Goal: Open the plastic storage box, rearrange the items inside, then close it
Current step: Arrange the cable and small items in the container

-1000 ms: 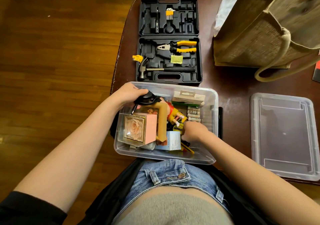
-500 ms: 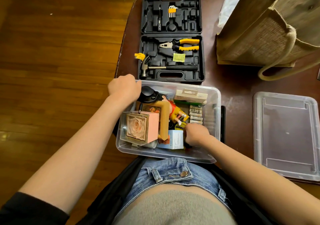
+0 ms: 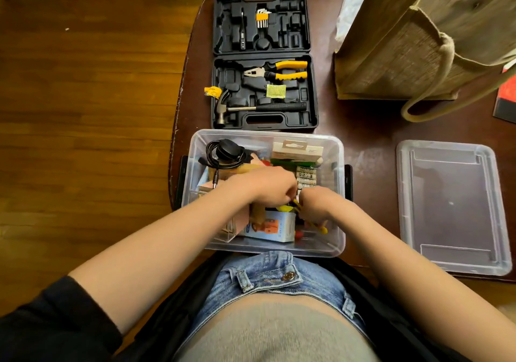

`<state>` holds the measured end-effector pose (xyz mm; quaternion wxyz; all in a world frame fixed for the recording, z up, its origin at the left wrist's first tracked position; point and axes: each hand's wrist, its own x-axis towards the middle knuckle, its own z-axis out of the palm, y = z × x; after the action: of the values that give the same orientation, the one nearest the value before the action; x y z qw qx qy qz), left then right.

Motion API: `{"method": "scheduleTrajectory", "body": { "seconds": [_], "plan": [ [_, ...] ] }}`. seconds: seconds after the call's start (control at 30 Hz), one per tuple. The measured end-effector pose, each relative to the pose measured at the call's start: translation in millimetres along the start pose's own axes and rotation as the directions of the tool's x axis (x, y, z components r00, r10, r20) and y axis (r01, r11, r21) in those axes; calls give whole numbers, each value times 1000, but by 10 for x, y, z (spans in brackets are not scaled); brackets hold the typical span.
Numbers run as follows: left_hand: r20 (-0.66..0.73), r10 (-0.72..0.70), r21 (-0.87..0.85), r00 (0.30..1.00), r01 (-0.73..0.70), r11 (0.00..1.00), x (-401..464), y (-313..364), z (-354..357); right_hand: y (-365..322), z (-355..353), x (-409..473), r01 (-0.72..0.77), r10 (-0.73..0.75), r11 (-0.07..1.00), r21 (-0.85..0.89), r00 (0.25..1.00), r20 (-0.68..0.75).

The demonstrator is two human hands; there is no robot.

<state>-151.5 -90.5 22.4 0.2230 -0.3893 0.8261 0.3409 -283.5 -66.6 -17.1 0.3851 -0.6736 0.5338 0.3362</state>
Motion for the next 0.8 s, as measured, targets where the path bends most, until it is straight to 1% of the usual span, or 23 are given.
{"method": "scheduleTrajectory", "body": {
  "seconds": [0.07,0.1,0.2,0.27,0.33,0.4,0.5,0.6,0.7,0.8],
  "plan": [
    [127,-32,107,991,19,994,51,63,132,17,-48,-86,-27,23,999,-31,992,-127],
    [166,-43,144,985,19,989,64,92,190,29,-76,-112,-34,30,999,-18,986,-163],
    [262,-34,178,964,-14,984,90,155,304,64,-153,-129,-47,54,998,44,984,-172],
    [296,-26,185,955,-30,982,113,167,356,62,-191,-89,-56,70,995,78,979,-189],
    [296,-33,204,955,-30,979,144,161,400,37,-207,-22,-61,86,991,116,971,-225],
    [268,-30,231,963,-34,972,162,157,425,8,-205,34,-57,95,983,176,972,-217],
    [202,10,260,979,-63,964,162,144,418,5,-196,61,-51,98,973,227,975,-198],
    [173,51,301,984,-102,948,137,138,392,43,-172,33,-57,110,967,249,973,-202],
    [166,83,222,983,-119,968,96,90,346,76,-139,6,-62,126,950,305,972,-197],
    [115,122,125,986,-136,983,35,7,308,88,-135,-33,-53,129,929,367,974,-188]
  ]
}}
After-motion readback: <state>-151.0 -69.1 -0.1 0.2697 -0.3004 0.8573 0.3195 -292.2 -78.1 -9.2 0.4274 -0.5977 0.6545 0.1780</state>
